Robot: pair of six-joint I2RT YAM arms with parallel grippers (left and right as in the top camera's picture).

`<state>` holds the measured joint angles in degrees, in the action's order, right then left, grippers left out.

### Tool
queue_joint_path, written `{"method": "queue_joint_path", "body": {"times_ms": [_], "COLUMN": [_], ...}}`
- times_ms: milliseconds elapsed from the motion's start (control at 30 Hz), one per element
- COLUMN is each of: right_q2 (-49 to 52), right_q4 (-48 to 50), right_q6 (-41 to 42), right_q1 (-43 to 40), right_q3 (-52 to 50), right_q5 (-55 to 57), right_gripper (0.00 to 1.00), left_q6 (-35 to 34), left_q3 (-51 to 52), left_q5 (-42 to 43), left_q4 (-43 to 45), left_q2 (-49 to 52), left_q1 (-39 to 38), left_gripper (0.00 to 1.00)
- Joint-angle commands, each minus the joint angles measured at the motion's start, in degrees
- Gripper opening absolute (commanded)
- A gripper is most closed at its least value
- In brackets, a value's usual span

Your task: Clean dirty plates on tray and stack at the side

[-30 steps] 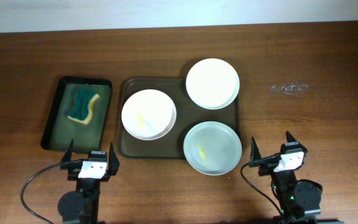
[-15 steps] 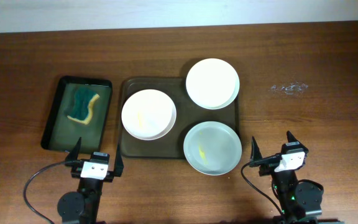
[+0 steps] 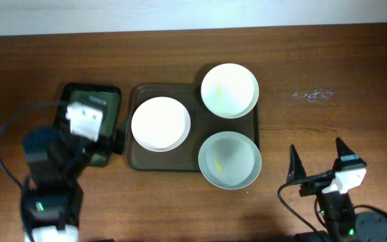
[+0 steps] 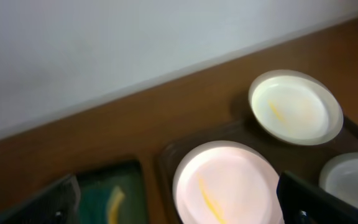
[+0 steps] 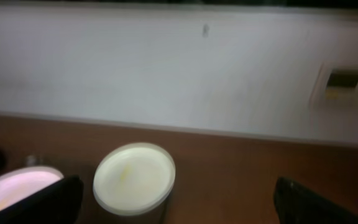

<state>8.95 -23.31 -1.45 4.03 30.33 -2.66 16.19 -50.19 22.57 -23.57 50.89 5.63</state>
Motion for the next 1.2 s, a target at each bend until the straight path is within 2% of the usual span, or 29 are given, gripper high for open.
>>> {"method": "queue_joint_path", "body": {"times_ms": [0,33,100,233,333,467,500,533,600,667,733,833,900,1067,1167], "right_q2": [10.14,17.66,25.88,43.87,53.57,65.02,67.19,69.55,73.46,75.28,77.26,81.13,85.11,96.67,101.94], "right_q4": [-3.65,-8.17,-14.93,-30.05,-31.12,-25.73,-24.59,-23.45,-20.33,-18.27,-15.26,-10.71,-9.16,-9.29,-8.31], "right_q6": [0.63,0.63,0.63,0.61,0.63,0.63,1.70,4.87,12.96,18.93,24.94,30.40,32.02,32.24,33.68], "right_q1": [-0.31,-0.31,-0.31,-0.31,-0.31,-0.28,-0.22,0.04,2.23,4.98,9.49,15.56,18.69,23.71,25.92], "right_q3": [9.20,15.82,23.30,38.91,43.60,43.85,43.85,43.85,43.85,43.87,43.89,43.91,44.85,51.39,53.62], "right_q5": [-2.54,-3.21,-3.80,-10.01,-16.94,-36.17,-37.29,-37.18,-32.98,-27.71,-21.05,-13.46,-10.67,-6.64,-2.19], "right_gripper": [0.98,0.98,0.98,0.98,0.98,1.00,0.87,0.76,0.66,0.66,0.64,0.61,0.57,0.51,0.45], "left_q6": [-0.48,-0.50,-0.52,-0.52,-0.52,-0.52,-1.31,-3.96,-7.45,-8.98,-11.61,-13.22,-13.14,-9.88,-9.90], "left_q3": [-13.90,-20.94,-25.05,-25.66,-25.66,-25.66,-25.66,-25.83,-28.09,-32.15,-41.44,-54.64,-59.45,-59.91,-59.89], "left_q5": [3.19,3.19,3.26,4.07,4.09,4.07,3.98,2.43,-3.06,-7.41,-12.55,-14.53,-16.79,-18.03,-25.20], "left_q4": [-8.13,-13.68,-16.74,-19.69,-22.10,-22.38,-22.18,-22.05,-23.76,-26.40,-32.39,-41.92,-45.40,-43.95,-42.69], "left_q2": [9.92,14.58,17.51,19.87,19.87,19.89,19.96,20.37,23.34,26.71,33.31,43.47,48.37,50.36,51.19], "left_q1": [-0.11,-0.13,-0.13,-0.11,-0.13,-0.11,-0.11,-0.11,-0.13,-0.11,-0.11,-0.11,-0.11,-0.11,-0.11], "left_gripper": [1.00,0.99,0.99,0.99,0.99,0.99,0.99,0.99,0.99,0.99,0.99,0.99,0.99,0.99,1.00]}}
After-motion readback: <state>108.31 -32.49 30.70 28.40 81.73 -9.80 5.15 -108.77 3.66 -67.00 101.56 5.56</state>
